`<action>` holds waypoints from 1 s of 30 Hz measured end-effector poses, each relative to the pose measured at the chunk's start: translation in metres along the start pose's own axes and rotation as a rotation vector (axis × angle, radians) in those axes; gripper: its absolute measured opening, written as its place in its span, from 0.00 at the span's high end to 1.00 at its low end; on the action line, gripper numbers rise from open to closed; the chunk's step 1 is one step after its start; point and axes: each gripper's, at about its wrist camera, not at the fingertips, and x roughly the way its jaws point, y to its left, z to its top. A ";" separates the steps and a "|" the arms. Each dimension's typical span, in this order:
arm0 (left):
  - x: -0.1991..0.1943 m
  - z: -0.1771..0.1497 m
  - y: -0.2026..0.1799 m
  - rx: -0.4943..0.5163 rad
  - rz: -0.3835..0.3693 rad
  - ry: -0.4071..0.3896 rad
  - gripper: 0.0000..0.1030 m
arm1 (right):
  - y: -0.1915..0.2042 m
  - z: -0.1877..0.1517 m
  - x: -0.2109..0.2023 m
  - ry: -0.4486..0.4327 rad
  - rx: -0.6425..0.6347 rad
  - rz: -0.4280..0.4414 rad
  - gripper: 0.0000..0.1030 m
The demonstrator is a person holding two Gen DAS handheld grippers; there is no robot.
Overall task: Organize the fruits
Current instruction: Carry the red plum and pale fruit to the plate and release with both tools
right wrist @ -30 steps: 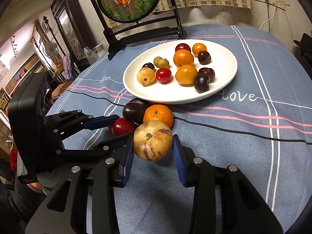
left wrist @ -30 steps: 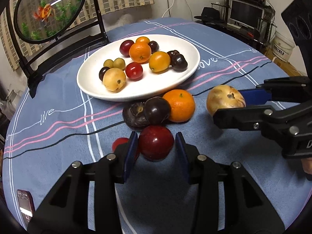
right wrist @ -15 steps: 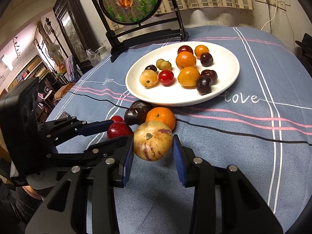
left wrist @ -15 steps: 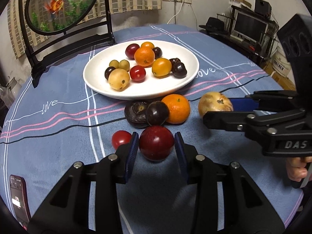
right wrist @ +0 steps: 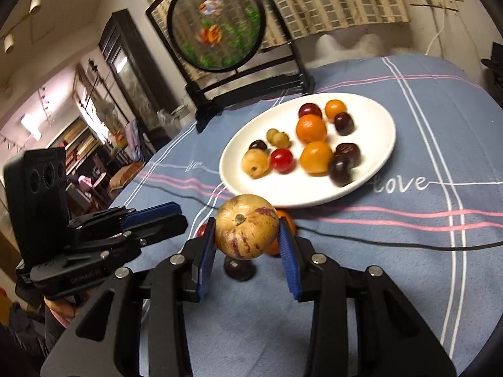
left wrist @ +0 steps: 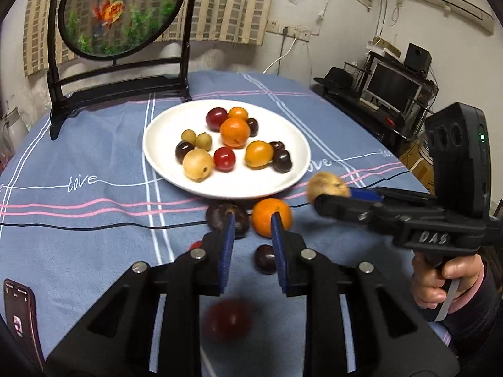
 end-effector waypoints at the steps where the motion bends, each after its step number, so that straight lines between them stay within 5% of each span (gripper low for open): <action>1: 0.004 -0.002 0.003 -0.006 -0.014 0.025 0.76 | -0.003 0.000 -0.001 0.001 0.013 0.002 0.62; 8: 0.017 -0.018 -0.028 0.137 0.011 0.079 0.76 | 0.000 0.000 -0.005 -0.009 0.011 0.007 0.62; 19: -0.017 -0.035 -0.012 0.128 0.056 0.047 0.75 | 0.003 0.000 -0.010 -0.026 -0.004 0.007 0.62; 22: -0.031 -0.059 0.002 0.100 0.090 0.088 0.67 | 0.006 -0.001 -0.009 -0.015 -0.008 0.021 0.62; 24: -0.035 -0.074 0.004 0.110 0.129 0.102 0.40 | 0.009 -0.002 -0.009 -0.012 -0.019 0.024 0.62; 25: -0.037 -0.080 0.004 0.115 0.139 0.102 0.36 | 0.011 -0.002 -0.009 -0.011 -0.027 0.024 0.62; 30: -0.027 -0.084 0.003 0.108 0.121 0.127 0.36 | 0.012 -0.004 -0.005 0.005 -0.036 0.011 0.62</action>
